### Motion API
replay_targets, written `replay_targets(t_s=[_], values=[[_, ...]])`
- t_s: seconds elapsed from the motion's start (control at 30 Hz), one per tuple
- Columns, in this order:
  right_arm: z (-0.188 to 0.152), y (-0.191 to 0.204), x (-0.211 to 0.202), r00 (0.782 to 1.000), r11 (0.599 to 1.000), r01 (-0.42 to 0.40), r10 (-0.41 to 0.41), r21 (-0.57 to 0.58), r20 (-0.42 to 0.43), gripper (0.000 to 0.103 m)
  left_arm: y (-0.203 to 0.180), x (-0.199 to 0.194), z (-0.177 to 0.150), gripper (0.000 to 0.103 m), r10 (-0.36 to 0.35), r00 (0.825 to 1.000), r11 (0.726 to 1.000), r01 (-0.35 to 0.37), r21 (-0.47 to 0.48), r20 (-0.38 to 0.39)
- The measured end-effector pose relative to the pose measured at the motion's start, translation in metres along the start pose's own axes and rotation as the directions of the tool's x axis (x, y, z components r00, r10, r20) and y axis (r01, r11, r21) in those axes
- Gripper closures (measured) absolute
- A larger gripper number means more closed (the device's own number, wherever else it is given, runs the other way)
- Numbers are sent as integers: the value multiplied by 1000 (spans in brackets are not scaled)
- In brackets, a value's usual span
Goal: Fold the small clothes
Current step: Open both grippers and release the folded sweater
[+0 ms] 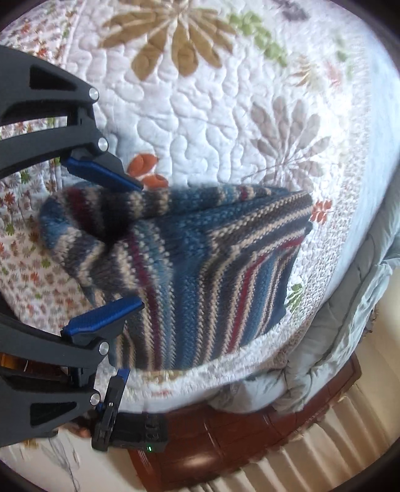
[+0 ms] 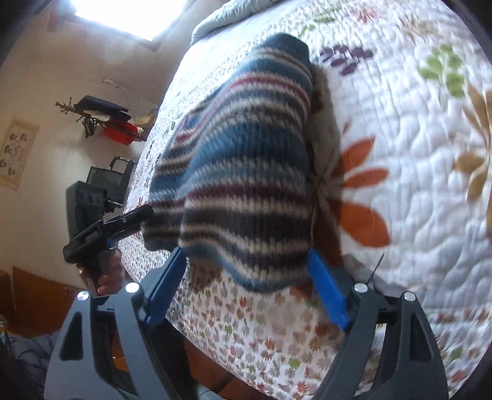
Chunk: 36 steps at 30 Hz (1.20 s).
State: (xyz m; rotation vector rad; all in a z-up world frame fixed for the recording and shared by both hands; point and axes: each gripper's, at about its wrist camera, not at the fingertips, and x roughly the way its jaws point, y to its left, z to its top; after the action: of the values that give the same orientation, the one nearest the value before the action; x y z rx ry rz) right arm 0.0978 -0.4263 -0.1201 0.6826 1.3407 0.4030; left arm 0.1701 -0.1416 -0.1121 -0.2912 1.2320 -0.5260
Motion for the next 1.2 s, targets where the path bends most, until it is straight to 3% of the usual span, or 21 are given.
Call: replay_targets(t_s=[0.07,0.1,0.17,0.3,0.53,0.77,0.83,0.9,1.0,1.13,1.2], values=[[-2,-2,3,1000,1000,-8,7,25,11,35,-11,6,-3,33,69,998,997,-69,20,7],[-2,-5,3,1000,999,-11,10,36,12,53,-13,10,-4,33,89,996,996,-89,23,3],[-2,-9,5,1000,997,-26,26,68,6,76,-13,16,-8,36,127,992,992,-127,20,-6],[-6,-12,-4,1000,997,-10,9,78,10,83,-12,25,-13,42,146,989,989,-145,9,-38],[-15,-31,-2,993,986,114,-111,119,-33,84,-20,48,-15,42,177,981,984,-177,7,-85],[-19,-50,1,993,983,120,-119,138,-20,83,-24,55,-13,40,170,982,985,-168,27,-76],[-19,-40,-1,993,986,116,-116,119,-4,77,-18,44,-17,40,153,985,988,-151,27,-75],[-25,-25,-7,992,987,124,-127,103,21,58,-12,28,-20,40,133,988,991,-132,15,-73],[-35,-6,-24,980,980,187,-191,67,58,57,-14,8,-23,38,138,988,990,-138,3,-63],[-53,28,-38,953,955,295,-296,28,68,56,-24,-18,-32,26,215,977,976,-215,18,-11],[-63,44,-41,932,935,354,-354,7,84,41,-32,-28,-37,23,251,968,967,-251,36,16]])
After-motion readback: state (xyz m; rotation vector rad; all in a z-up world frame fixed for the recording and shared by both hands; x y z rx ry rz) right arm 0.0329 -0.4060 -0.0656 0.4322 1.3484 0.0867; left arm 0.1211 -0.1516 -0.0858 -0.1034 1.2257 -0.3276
